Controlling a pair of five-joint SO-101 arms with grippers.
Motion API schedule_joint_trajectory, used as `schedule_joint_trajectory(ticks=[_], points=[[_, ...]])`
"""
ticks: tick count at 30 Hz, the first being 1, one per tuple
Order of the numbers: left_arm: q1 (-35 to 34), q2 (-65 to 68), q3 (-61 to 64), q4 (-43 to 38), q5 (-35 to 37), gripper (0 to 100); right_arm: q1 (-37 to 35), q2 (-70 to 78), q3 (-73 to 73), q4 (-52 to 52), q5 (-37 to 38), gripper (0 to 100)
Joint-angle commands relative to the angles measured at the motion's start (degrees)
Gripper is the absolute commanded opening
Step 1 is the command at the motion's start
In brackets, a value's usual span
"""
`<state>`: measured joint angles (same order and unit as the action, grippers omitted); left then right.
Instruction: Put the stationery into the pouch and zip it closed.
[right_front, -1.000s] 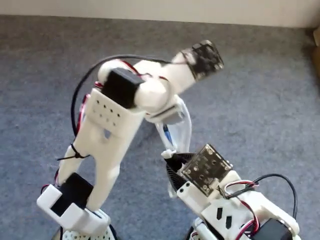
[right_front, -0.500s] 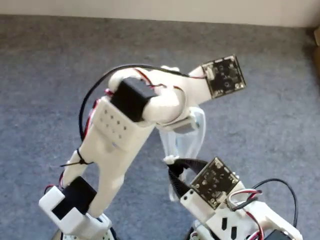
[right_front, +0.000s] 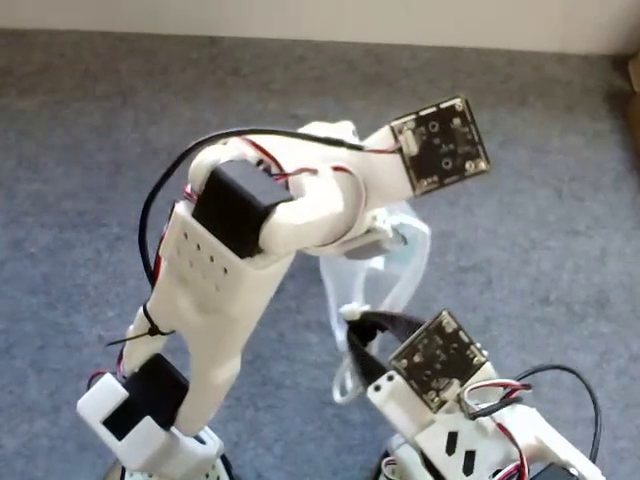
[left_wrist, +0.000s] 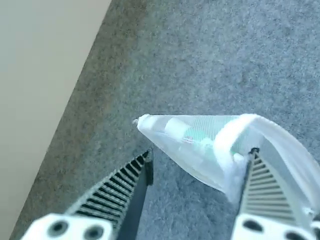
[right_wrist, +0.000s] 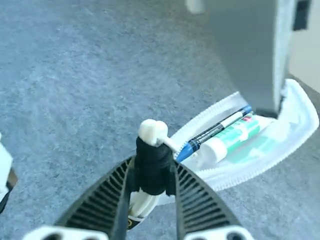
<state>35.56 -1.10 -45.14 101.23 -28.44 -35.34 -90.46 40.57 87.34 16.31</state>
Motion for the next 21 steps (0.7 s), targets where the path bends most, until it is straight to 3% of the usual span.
schedule_joint_trajectory(ticks=[1,16,21], points=[[0.04,-5.67,-2.33,0.44,1.93,28,3.47,0.22,-0.22,-3.82,0.35,0.5],[-9.19,-7.43,1.36,0.88,5.36,28,4.53,0.40,-0.22,-6.20,0.26,0.5],[-9.36,-9.01,7.87,0.88,2.81,28,12.44,0.40,-0.22,-10.07,0.26,0.5]])
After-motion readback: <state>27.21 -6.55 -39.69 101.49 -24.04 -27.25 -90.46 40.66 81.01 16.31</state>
